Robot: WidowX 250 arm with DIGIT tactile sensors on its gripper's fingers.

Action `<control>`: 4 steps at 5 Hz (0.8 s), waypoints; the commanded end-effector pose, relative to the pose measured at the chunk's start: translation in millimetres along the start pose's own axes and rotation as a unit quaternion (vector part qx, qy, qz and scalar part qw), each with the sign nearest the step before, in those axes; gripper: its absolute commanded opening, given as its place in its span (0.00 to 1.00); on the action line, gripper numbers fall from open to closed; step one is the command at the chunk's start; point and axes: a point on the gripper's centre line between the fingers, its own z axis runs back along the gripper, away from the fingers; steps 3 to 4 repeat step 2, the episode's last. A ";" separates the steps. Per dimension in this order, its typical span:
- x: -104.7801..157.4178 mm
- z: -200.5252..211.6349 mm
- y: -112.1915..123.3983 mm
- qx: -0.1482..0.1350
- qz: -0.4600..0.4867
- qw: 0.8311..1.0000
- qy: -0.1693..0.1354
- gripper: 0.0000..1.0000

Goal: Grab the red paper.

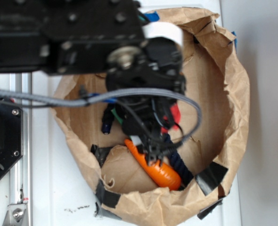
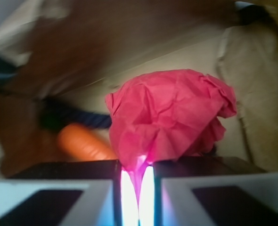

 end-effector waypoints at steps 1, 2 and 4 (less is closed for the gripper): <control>13.9 26.3 11.5 -0.039 -0.045 0.997 0.045 0.00; 18.7 28.4 14.7 -0.015 -0.043 0.998 0.035 0.00; 18.7 28.4 14.7 -0.015 -0.043 0.998 0.035 0.00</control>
